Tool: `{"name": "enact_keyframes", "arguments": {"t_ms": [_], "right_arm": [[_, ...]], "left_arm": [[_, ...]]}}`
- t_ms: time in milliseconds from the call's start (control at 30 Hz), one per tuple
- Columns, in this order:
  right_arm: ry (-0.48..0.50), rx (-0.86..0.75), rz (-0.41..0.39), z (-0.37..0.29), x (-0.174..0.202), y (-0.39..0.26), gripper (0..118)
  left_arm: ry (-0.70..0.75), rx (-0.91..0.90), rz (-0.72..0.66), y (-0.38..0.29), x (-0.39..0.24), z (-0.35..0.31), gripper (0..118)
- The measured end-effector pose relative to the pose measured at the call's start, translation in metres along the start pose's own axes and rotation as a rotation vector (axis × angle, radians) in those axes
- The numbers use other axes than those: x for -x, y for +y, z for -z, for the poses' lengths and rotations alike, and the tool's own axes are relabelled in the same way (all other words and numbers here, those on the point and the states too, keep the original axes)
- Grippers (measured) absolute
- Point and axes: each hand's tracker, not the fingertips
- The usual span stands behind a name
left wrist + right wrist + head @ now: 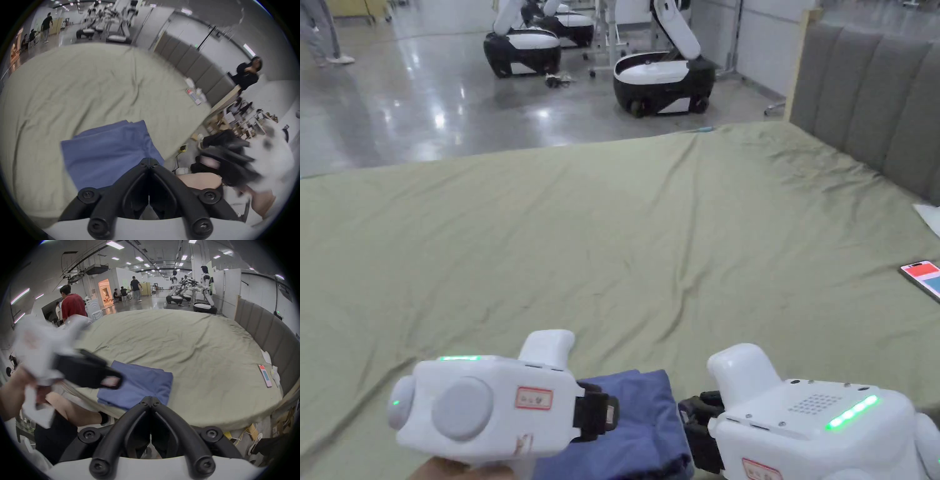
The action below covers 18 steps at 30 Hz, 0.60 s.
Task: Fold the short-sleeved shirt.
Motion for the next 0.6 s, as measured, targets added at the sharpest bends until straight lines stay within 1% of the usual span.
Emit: {"name": "enact_keyframes", "arguments": {"t_ms": [67,100,167,200,233,300,333,367,400,433,467,500,533,600], "right_arm": [[0.049,0.049,0.023,0.036,0.001,0.01,1],[0.055,0.079,0.041,0.058,0.001,0.015,1],[0.058,0.16,0.1,0.097,-0.004,0.018,1],[0.057,0.201,0.126,0.117,-0.008,0.017,1],[0.053,0.228,0.137,0.131,-0.012,0.013,1],[-0.008,0.3,0.114,0.159,-0.025,0.001,0],[0.031,0.301,0.158,0.165,-0.033,-0.005,0],[0.093,0.261,0.204,0.16,-0.04,-0.008,0],[0.116,0.245,0.234,0.158,-0.047,-0.008,0],[0.141,0.254,0.264,0.159,-0.052,-0.009,0],[0.149,0.257,0.264,0.159,-0.054,-0.009,0],[0.146,0.258,0.254,0.155,-0.055,-0.008,0],[0.148,0.262,0.232,0.154,-0.053,-0.007,0],[0.14,0.271,0.191,0.157,-0.05,-0.005,0]], "left_arm": [[-0.02,-0.035,-0.034,-0.018,0.018,-0.031,0],[-0.007,-0.05,-0.037,-0.027,0.032,-0.044,0],[0.066,-0.119,-0.066,-0.047,0.056,-0.064,0],[0.054,-0.135,-0.156,-0.059,0.073,-0.07,0],[0.022,-0.149,-0.208,-0.066,0.088,-0.071,0],[-0.059,-0.127,-0.33,-0.081,0.116,-0.069,0],[-0.085,-0.118,-0.33,-0.084,0.126,-0.067,0],[-0.123,-0.112,-0.324,-0.086,0.134,-0.066,0],[-0.169,-0.106,-0.328,-0.086,0.143,-0.062,3],[-0.199,-0.091,-0.347,-0.086,0.148,-0.057,22],[-0.227,-0.089,-0.362,-0.086,0.159,-0.048,68],[-0.261,-0.083,-0.38,-0.086,0.165,-0.04,104],[-0.271,-0.05,-0.41,-0.084,0.172,-0.025,118],[-0.311,-0.048,-0.487,-0.079,0.182,-0.004,117]]}}
